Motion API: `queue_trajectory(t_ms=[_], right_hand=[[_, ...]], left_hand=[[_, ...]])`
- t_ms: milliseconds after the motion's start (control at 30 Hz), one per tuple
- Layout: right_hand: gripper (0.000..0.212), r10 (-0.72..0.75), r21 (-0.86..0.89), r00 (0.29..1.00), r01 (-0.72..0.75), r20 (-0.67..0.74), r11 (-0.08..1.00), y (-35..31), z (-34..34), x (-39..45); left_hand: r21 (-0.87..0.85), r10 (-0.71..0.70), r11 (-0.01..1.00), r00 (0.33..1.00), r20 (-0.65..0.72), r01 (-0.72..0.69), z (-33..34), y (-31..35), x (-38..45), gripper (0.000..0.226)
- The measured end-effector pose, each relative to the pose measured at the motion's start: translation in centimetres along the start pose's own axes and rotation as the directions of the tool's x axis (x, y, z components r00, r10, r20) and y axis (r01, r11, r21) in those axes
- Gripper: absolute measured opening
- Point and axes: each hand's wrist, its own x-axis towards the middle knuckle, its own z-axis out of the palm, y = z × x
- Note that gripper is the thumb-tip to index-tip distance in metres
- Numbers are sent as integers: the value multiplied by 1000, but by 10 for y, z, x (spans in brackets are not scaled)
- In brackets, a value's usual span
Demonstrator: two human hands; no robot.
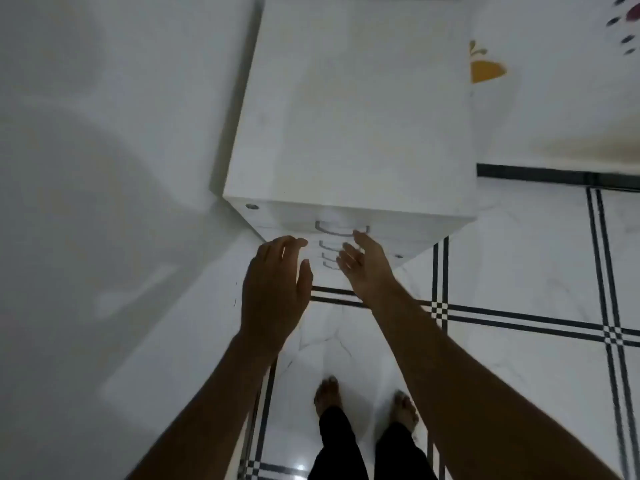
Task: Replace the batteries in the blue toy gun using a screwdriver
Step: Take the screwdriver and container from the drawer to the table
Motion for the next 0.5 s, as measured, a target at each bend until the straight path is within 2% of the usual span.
queue_trajectory(t_ms=[100,167,300,500], right_hand=[[13,0,178,998,-11,61,984,1,9,14],[19,-8,228,997,-10,78,974,5,11,10],[25,7,181,1000,-10,15,983,27,-2,-4],[20,79,72,992,-72,-94,995,78,-41,-52]], left_hand=[[-50,-41,998,999,-1,41,10,-12,7,34],[-63,-58,996,998,-16,57,9,-14,7,35],[-131,-115,986,989,-93,102,1,-11,-2,33],[-171,-111,981,987,-115,90,-4,-5,-15,29]])
